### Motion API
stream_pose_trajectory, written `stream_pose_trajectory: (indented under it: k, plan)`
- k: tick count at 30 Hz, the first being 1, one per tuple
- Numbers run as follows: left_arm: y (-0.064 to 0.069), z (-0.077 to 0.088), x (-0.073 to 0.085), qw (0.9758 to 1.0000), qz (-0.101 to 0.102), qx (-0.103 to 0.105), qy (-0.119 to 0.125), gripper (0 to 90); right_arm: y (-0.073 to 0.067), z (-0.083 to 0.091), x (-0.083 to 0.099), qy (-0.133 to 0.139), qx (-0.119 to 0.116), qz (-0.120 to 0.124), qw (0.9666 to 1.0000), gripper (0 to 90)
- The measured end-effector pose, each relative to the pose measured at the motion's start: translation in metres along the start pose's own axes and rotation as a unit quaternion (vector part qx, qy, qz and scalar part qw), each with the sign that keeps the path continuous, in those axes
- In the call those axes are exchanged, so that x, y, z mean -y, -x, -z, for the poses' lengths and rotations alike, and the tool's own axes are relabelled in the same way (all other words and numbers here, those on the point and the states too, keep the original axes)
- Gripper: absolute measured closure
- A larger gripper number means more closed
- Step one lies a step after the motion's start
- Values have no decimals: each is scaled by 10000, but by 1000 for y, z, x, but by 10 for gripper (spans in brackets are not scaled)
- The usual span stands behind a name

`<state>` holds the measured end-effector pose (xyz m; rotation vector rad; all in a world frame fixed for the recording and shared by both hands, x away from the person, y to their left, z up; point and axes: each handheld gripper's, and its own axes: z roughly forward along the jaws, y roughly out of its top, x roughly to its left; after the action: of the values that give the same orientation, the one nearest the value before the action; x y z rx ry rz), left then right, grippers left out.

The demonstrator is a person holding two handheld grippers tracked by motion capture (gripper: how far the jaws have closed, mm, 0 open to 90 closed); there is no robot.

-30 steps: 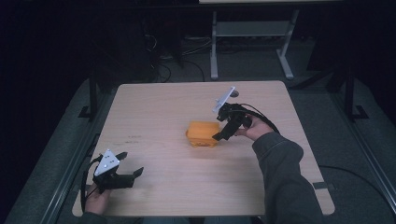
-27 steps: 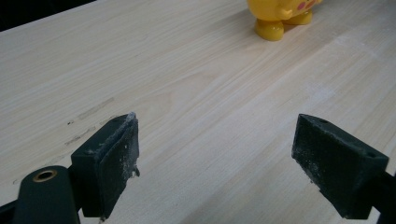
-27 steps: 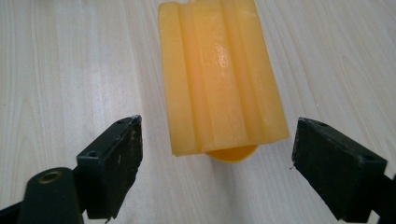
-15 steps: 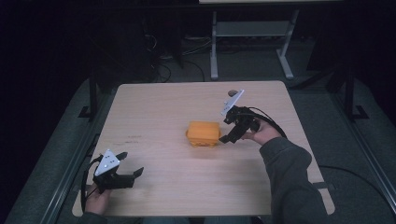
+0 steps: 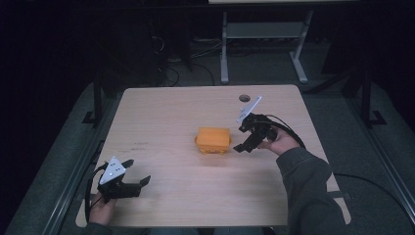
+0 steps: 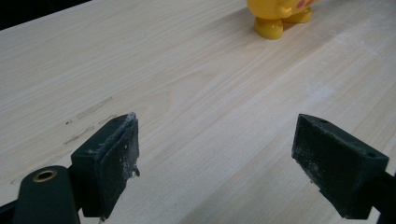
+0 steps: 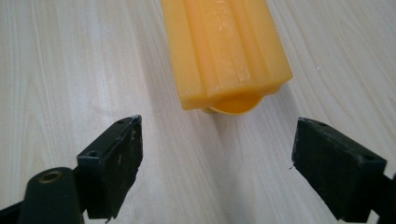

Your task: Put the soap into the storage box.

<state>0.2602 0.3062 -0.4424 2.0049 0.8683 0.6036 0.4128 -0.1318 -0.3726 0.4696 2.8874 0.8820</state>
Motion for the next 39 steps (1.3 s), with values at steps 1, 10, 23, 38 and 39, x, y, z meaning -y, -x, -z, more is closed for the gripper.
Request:
stream_pose_trajectory:
  k: [1,10,23,38,39]
  plan:
    - [0,0,0,10000,-3,2,-4,143,-1,2,1,-1,19,-2,10000,158]
    - [0,0,0,10000,11,9,-1,143,-5,3,13,77,37,-117,9999,159]
    - [1,-1,0,10000,-35,5,-20,143,-10,2,30,75,17,-269,9996,159]
    - [0,-1,0,10000,-15,0,-32,143,-14,3,44,71,6,-395,9992,159]
    - [0,-2,0,10000,-9,-2,-37,143,-14,4,46,71,0,-407,9991,159]
